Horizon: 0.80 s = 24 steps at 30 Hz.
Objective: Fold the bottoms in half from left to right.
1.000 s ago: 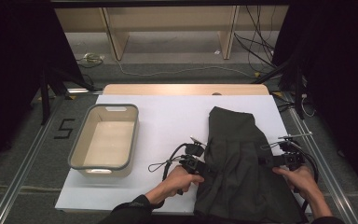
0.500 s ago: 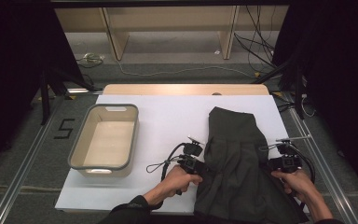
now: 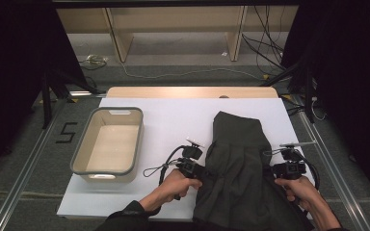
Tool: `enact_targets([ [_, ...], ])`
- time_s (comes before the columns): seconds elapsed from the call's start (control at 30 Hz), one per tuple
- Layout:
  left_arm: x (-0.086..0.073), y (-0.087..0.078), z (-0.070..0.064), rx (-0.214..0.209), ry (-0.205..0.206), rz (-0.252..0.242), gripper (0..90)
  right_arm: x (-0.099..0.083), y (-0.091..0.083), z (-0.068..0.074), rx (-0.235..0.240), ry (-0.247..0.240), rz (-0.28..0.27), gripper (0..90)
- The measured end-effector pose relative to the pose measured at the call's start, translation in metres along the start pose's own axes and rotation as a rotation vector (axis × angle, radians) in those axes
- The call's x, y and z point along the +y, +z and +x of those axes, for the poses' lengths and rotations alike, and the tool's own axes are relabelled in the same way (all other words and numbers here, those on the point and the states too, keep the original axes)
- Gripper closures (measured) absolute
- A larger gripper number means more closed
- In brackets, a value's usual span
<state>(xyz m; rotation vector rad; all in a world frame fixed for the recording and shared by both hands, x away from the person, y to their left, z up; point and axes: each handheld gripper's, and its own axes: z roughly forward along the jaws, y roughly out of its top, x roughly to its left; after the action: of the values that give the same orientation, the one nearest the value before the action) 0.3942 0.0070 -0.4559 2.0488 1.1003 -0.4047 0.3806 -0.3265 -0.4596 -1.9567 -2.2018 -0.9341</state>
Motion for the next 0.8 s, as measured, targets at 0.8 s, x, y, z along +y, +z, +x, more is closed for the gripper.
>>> enact_targets([
  [0.8, -0.030, -0.081, 0.053, 0.110, -0.071, -0.025, 72.1, 0.023, 0.059, 0.083, 0.085, -0.051, -0.015, 81.7],
])
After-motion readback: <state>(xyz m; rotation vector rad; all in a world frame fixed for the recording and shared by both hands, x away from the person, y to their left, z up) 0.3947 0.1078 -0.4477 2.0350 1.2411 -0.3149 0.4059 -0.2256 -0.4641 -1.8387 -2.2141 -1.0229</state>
